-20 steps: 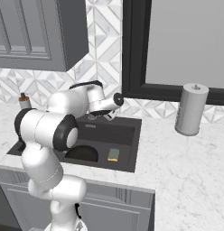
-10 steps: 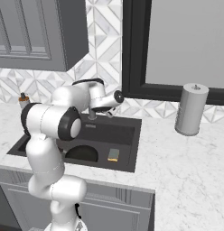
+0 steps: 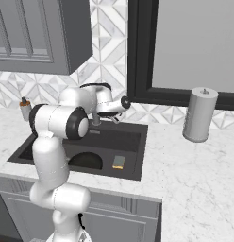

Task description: Pick the pan and sponge and place them into the sink. Then turn on the water.

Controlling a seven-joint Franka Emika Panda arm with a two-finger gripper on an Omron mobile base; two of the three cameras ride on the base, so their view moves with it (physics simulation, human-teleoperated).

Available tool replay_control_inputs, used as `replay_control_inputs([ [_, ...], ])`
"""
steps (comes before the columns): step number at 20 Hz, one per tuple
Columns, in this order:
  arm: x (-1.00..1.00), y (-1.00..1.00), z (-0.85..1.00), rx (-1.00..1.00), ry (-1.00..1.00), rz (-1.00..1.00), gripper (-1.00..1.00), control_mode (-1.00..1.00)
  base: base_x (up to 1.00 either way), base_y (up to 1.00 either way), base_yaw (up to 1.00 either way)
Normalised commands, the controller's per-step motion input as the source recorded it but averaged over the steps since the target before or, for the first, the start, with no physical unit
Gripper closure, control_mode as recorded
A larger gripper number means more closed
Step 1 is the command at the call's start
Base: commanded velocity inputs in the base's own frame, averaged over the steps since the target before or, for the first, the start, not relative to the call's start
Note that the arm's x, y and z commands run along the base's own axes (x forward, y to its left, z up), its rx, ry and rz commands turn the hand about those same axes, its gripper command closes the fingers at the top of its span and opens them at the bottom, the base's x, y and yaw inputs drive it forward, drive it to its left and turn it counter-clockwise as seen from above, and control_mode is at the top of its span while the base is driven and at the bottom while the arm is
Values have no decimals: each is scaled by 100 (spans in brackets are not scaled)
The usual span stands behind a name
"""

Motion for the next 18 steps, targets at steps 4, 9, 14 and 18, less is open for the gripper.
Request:
replay_control_inputs([
  [4, 29, 0, -18, 0, 0, 0, -100, -100, 0, 0, 0],
  [9, 27, 0, -17, 0, 0, 0, -100, -100, 0, 0, 0],
  [14, 25, 0, -16, 0, 0, 0, -100, -100, 0, 0, 0],
  [18, 21, 0, -15, 0, 0, 0, -100, -100, 0, 0, 0],
])
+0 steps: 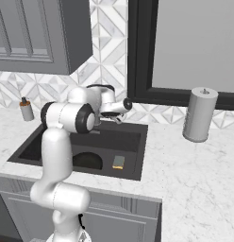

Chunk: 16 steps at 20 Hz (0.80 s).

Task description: Pick the pan and sponge and place them into the sink. Then turn on the water.

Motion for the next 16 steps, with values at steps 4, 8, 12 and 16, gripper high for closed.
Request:
replay_control_inputs([
  [4, 17, 0, -17, 0, 0, 0, -100, -100, 0, 0, 0],
  [8, 18, 0, -14, 2, 0, 0, -100, -100, 0, 0, 0],
  [12, 13, 4, -10, 1, 0, 0, -100, -100, 0, 0, 0],
  [16, 17, 0, -8, 0, 0, 0, -100, -100, 0, 0, 0],
])
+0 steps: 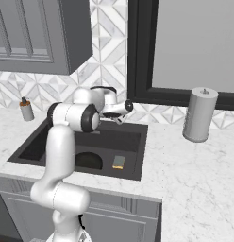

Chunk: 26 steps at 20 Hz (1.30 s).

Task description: Pick the pan and sponge and place them into the sink. Then turn on the water.

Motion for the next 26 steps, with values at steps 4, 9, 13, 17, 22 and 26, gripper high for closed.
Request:
replay_control_inputs([
  [4, 15, 1, -6, 0, 0, 0, -100, -100, 0, 0, 0],
  [9, 15, 0, -5, 1, 0, 0, -100, -100, 0, 0, 0],
  [13, 11, 5, -8, 0, 0, 0, -100, -100, 0, 0, 0],
  [17, 9, 9, -4, 1, 0, 0, -100, -100, 0, 0, 0],
  [22, 4, 13, -4, 2, -2, 0, -100, -100, 0, 0, 0],
  [26, 5, 23, -10, 0, -1, 0, -100, -100, 0, 0, 0],
])
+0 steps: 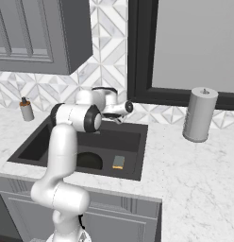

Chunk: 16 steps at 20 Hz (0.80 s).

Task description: Pick the pan and sponge and place them into the sink. Then turn on the water.

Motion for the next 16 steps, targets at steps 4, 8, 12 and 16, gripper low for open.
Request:
replay_control_inputs([
  [4, 7, 27, -7, 0, -2, 0, -100, -100, 0, 0, 0],
  [8, 16, 12, 0, 1, 0, 0, -100, -100, 0, 0, 0],
  [12, 17, 0, 0, 3, 0, 0, 100, -100, 0, 0, 0],
  [16, 10, 0, 0, 0, 2, 0, 100, -100, 0, 0, 0],
])
